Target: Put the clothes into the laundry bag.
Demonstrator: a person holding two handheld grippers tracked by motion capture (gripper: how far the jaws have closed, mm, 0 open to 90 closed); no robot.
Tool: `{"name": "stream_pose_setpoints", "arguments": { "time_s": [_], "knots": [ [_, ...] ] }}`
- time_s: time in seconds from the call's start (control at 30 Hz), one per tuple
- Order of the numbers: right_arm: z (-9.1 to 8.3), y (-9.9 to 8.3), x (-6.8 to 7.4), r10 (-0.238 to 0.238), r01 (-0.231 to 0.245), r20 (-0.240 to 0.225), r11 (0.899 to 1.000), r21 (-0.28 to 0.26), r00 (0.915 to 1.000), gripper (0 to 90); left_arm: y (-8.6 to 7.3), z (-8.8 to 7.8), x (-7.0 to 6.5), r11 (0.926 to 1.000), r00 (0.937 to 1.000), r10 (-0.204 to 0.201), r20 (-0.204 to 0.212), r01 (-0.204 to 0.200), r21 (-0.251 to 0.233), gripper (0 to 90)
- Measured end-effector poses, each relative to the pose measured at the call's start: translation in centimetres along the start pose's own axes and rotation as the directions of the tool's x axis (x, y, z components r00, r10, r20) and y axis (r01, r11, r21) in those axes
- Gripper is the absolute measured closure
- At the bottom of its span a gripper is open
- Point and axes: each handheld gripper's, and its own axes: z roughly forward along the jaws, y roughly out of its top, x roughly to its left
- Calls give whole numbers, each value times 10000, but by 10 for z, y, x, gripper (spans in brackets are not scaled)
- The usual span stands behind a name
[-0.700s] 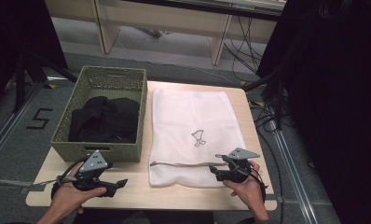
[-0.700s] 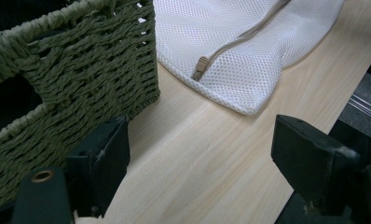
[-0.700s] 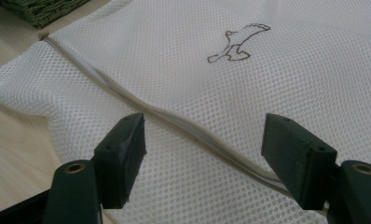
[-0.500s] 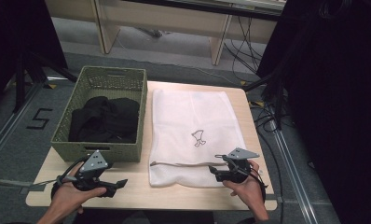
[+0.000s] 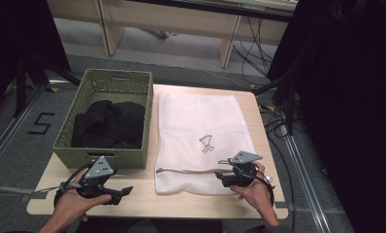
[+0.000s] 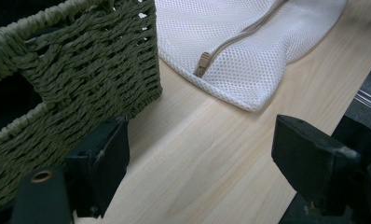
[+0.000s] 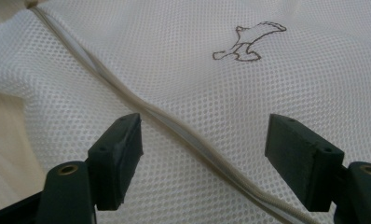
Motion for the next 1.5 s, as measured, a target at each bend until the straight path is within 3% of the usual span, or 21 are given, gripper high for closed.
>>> {"name": "stream_pose_setpoints", "arguments": {
  "time_s": [0.03,0.07,0.1,0.2,0.23,0.43,0.47,0.63,0.73,0.83,0.9,1.0,1.07,1.1,1.13,1.27,1.3,1.37,1.47,1.5],
  "knots": [
    [3,0,1,35,-35,-38,9999,128,10000,291,0,0,0,10000,10000,51,-50,-50,27,189],
    [6,1,-1,-222,221,22,9997,135,9998,297,1,0,1,9997,9997,242,-86,-241,44,189],
    [10,2,-3,-261,260,-1,9988,406,9997,304,1,1,2,9998,9998,202,-39,-202,3,189],
    [15,2,-5,-424,419,81,9980,467,9991,308,1,1,3,9997,9998,220,-32,-219,51,189],
    [17,2,-7,-514,514,-27,9957,773,9987,308,1,1,3,9997,9998,222,-22,-222,55,189],
    [24,0,-5,-600,588,144,9957,711,9981,308,1,1,3,9997,9997,240,-14,-240,-1,189],
    [24,1,-5,-890,883,28,9913,976,9960,312,1,1,2,9998,9999,170,-21,-170,-41,189],
    [31,6,-2,-1420,1383,258,9840,1125,9895,333,-1,-1,2,9999,9999,65,-92,-66,-79,189],
    [33,8,-1,-1399,1352,298,9828,1259,9897,341,-1,-1,1,9999,9999,71,-84,-72,-80,188],
    [37,10,-2,-1739,1691,177,9731,1567,9846,344,-1,0,1,9999,10000,64,-46,-64,-77,188],
    [42,11,0,-1738,1676,313,9751,1450,9843,353,0,1,2,9997,9997,240,-4,-240,-20,187],
    [46,13,2,-1851,1819,41,9697,1630,9827,359,-1,1,2,9997,9997,246,-3,-246,55,184],
    [48,15,3,-1948,1922,17,9692,1541,9808,419,0,1,2,9997,9997,243,12,-243,59,183],
    [48,18,3,-2217,2202,-68,9638,1504,9751,520,-1,2,2,9999,9999,159,-13,-158,62,183],
    [48,18,3,-2217,2202,-68,9638,1504,9751,520,-1,2,1,9999,9999,156,24,-157,63,183],
    [48,24,4,-2601,2585,-78,9552,1444,9655,700,-1,2,0,9999,9999,140,28,-140,18,183],
    [47,28,4,-2727,2704,-36,9520,1433,9621,801,-1,2,1,9998,9998,202,65,-203,45,184],
    [45,31,4,-2869,2840,-10,9476,1460,9580,833,0,2,2,9989,9989,457,73,-457,107,183],
    [45,39,4,-3019,2962,315,9474,1213,9528,873,0,2,1,9992,9992,387,90,-388,55,184],
    [44,43,3,-3194,3138,341,9426,1142,9470,880,0,2,1,9993,9993,346,109,-347,102,184]
  ]
}}
